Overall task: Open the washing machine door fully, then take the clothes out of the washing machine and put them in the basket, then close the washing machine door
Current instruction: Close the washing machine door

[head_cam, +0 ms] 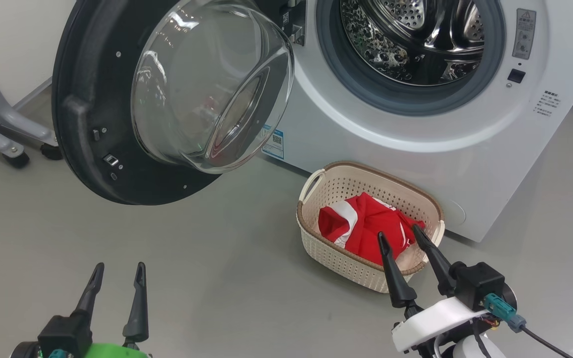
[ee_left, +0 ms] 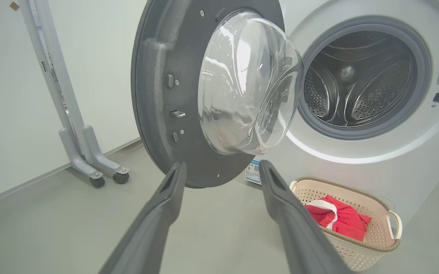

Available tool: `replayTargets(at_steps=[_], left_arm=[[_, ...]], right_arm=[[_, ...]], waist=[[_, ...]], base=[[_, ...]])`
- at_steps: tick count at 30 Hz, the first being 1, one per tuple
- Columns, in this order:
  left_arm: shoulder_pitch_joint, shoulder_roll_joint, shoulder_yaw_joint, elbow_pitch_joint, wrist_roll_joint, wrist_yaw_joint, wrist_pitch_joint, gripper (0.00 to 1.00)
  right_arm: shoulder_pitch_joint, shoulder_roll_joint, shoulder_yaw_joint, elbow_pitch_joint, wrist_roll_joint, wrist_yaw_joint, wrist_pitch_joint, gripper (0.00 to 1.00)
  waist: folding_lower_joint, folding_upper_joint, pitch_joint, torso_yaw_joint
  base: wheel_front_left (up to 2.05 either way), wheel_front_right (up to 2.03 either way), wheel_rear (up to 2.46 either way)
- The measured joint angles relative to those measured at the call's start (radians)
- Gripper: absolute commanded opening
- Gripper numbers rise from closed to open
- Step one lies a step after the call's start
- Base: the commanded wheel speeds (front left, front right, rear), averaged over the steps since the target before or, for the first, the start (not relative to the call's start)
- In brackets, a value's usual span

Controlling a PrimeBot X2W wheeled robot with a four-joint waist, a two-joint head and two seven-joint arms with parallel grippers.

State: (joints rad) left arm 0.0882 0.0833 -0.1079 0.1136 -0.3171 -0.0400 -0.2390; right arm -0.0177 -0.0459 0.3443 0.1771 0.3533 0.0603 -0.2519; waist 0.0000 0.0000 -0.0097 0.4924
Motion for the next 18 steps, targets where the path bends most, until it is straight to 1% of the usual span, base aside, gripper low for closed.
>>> replayTargets(at_steps=[6,18], left_arm=[[0.005,0.002,0.009,-0.019,-0.001,0.009,0.0,1.0],[0.026,0.002,0.012,-0.041,-0.008,0.013,0.0,1.0]], right_arm=[[0.0,0.0,0.014,0.002,0.001,0.0,0.0,1.0],[-0.007,0.0,0.027,0.011,0.003,0.0,0.0,1.0]], waist=[[0.0,0.0,0.002,0.005],[0.0,0.0,0.012,0.011]], base=[[0.0,0.0,0.0],[0.0,0.0,0.0]])
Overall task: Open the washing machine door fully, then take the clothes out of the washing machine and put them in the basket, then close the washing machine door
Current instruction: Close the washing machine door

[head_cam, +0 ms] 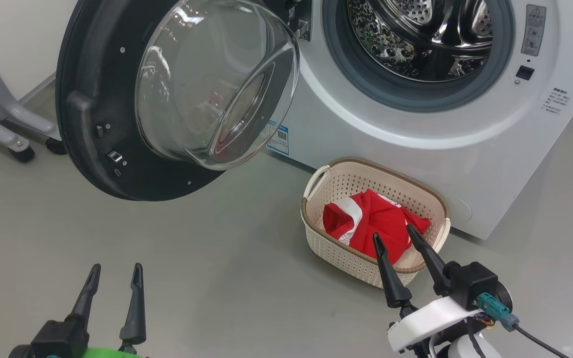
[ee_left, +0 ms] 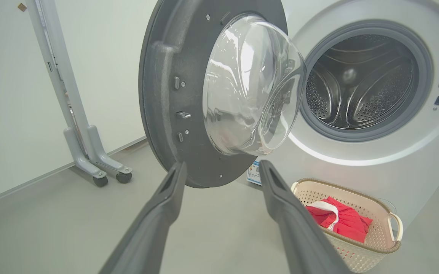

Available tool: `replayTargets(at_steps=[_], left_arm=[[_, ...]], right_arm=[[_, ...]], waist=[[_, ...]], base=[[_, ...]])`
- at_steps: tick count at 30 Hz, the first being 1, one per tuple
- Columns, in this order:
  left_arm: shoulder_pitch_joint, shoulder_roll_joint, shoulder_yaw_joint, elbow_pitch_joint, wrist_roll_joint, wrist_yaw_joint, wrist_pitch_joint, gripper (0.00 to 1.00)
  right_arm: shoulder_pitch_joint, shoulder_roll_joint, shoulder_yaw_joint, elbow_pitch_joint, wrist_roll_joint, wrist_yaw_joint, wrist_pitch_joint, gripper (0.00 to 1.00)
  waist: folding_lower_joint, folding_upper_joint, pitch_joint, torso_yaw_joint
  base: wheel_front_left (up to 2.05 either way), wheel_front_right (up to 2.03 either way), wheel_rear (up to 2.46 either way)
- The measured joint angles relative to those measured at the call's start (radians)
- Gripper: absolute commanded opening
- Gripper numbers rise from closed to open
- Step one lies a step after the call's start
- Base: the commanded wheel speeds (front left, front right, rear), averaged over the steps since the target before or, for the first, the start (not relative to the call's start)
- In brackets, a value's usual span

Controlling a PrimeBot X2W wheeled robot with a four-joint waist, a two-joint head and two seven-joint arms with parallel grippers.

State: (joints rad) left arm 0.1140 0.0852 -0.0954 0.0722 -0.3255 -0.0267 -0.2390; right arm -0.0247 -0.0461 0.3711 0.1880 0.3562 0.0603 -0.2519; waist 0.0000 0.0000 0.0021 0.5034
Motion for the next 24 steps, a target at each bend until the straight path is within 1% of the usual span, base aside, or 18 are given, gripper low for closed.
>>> replayTargets(at_steps=[24], left_arm=[[0.004,0.0,-0.003,-0.019,0.0,0.004,0.0,1.0]], right_arm=[[-0.008,0.0,0.0,0.012,0.004,-0.001,0.0,1.0]], waist=[[0.0,0.0,0.007,-0.001]], base=[[0.0,0.0,0.0]])
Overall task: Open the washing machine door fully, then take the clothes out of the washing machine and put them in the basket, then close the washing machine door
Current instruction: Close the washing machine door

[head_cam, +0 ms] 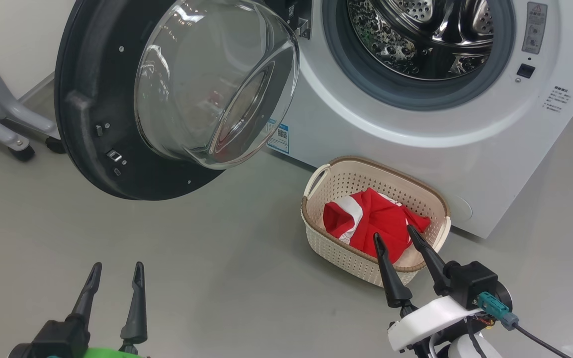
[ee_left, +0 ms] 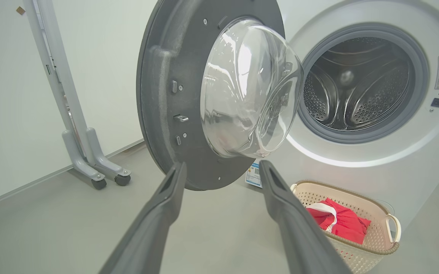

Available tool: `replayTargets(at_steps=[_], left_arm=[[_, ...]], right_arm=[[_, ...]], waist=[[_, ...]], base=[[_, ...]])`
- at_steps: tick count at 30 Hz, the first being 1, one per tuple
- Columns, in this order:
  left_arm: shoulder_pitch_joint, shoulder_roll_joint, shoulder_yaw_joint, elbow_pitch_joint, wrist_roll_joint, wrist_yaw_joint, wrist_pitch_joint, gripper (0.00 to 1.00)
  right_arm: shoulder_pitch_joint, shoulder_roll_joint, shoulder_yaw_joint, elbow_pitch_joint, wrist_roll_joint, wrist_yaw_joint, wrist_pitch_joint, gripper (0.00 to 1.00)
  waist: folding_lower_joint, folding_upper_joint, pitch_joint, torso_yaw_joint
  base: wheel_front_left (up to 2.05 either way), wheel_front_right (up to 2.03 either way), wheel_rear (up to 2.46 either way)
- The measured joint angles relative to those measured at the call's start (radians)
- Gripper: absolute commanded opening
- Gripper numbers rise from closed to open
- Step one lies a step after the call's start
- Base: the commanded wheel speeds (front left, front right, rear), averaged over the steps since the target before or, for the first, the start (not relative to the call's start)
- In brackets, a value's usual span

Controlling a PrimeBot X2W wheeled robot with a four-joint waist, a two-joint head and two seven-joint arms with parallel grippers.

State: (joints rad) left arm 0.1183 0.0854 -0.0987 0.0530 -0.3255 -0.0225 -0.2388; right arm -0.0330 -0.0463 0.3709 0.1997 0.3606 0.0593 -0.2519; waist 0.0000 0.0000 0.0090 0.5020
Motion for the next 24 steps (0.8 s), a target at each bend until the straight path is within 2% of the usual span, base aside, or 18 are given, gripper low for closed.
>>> replayTargets(at_steps=[18,19,21,22,24], left_arm=[[0.0,0.002,-0.002,-0.006,0.0,0.0,0.01,1.0],[0.0,0.002,-0.002,-0.007,0.0,0.0,0.01,0.87],[0.0,0.003,-0.004,-0.008,0.0,0.0,0.01,0.13],[0.0,0.004,-0.005,-0.009,0.0,0.0,0.011,0.0],[0.0,0.005,-0.006,-0.01,0.0,0.0,0.018,0.0]], right_arm=[[0.0,0.0,0.0,0.0,0.007,-0.001,0.0,1.0],[0.0,0.0,0.0,0.0,0.007,-0.001,0.0,1.0],[0.0,0.0,0.0,0.0,0.007,-0.002,0.0,1.0],[0.0,0.0,0.0,0.0,0.007,-0.002,0.0,1.0],[0.0,0.0,0.0,-0.001,0.007,-0.009,0.0,1.0]], waist=[[0.0,0.0,-0.003,-0.001],[0.0,0.0,-0.003,-0.001],[0.0,0.0,-0.001,-0.001],[0.0,0.0,0.0,-0.001],[0.0,0.0,0.002,-0.001]], base=[[0.0,0.0,0.0],[0.0,0.0,0.0],[0.0,0.0,0.0],[0.0,0.0,0.0],[0.0,0.0,0.0]])
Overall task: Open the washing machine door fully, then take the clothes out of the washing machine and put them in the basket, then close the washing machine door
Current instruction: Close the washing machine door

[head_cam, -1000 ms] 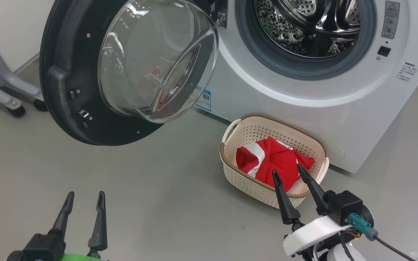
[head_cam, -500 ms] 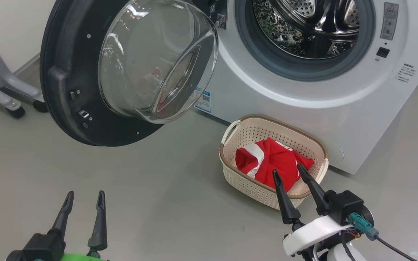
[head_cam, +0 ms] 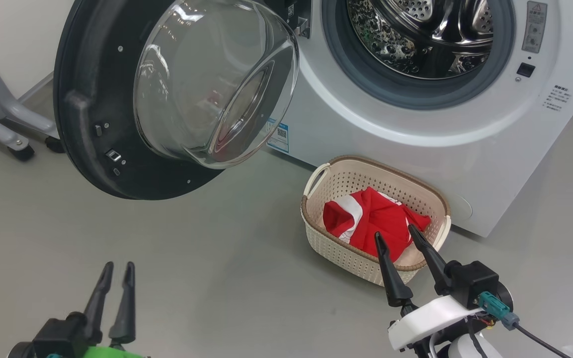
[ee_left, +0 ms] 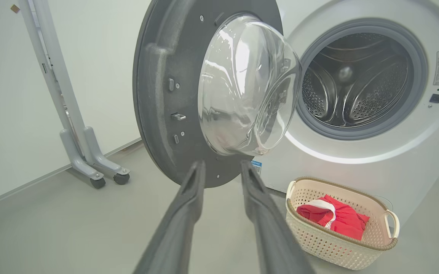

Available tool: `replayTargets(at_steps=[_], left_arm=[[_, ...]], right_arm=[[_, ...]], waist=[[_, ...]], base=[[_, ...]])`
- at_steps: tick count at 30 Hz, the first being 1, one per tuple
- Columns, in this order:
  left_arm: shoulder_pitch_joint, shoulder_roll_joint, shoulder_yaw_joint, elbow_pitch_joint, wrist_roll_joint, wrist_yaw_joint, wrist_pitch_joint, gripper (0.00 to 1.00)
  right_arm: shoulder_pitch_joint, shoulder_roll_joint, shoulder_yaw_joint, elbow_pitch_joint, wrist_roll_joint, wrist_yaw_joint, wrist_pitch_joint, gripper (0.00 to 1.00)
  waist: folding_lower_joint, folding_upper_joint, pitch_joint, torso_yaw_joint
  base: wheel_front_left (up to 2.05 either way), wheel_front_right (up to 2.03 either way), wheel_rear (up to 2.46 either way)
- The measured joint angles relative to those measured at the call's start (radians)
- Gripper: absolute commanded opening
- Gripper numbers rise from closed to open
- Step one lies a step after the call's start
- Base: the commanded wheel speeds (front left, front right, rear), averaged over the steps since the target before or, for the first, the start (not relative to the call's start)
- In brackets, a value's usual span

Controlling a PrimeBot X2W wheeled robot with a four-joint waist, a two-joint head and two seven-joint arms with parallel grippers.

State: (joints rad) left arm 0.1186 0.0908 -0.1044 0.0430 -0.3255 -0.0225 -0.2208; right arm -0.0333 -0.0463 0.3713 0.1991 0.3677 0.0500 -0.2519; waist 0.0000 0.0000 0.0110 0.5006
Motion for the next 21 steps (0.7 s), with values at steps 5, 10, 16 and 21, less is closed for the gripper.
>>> replayTargets(at_steps=[5,10,16,21], left_arm=[[0.001,0.012,0.009,-0.011,0.0,0.0,0.0,0.0],[0.0,0.041,0.056,-0.046,-0.006,0.006,-0.001,0.0],[-0.02,0.108,0.14,-0.113,-0.022,0.008,-0.006,0.0],[-0.092,0.197,0.256,-0.168,-0.052,0.008,-0.005,0.0]], right_arm=[[0.0,0.0,0.005,-0.001,-0.002,0.0,0.0,1.0],[0.0,-0.001,0.014,-0.001,-0.012,-0.001,0.0,1.0],[-0.018,-0.012,0.024,-0.003,-0.035,-0.001,0.0,1.0],[-0.035,-0.03,0.024,-0.017,-0.054,-0.001,0.002,1.0]], waist=[[0.0,0.0,0.015,-0.001],[0.0,0.0,0.035,-0.015],[0.0,0.0,0.072,-0.037],[0.0,0.0,0.114,-0.058]], base=[[0.0,0.0,0.0],[0.0,0.0,0.0],[0.0,0.0,0.0],[0.0,0.0,0.0]])
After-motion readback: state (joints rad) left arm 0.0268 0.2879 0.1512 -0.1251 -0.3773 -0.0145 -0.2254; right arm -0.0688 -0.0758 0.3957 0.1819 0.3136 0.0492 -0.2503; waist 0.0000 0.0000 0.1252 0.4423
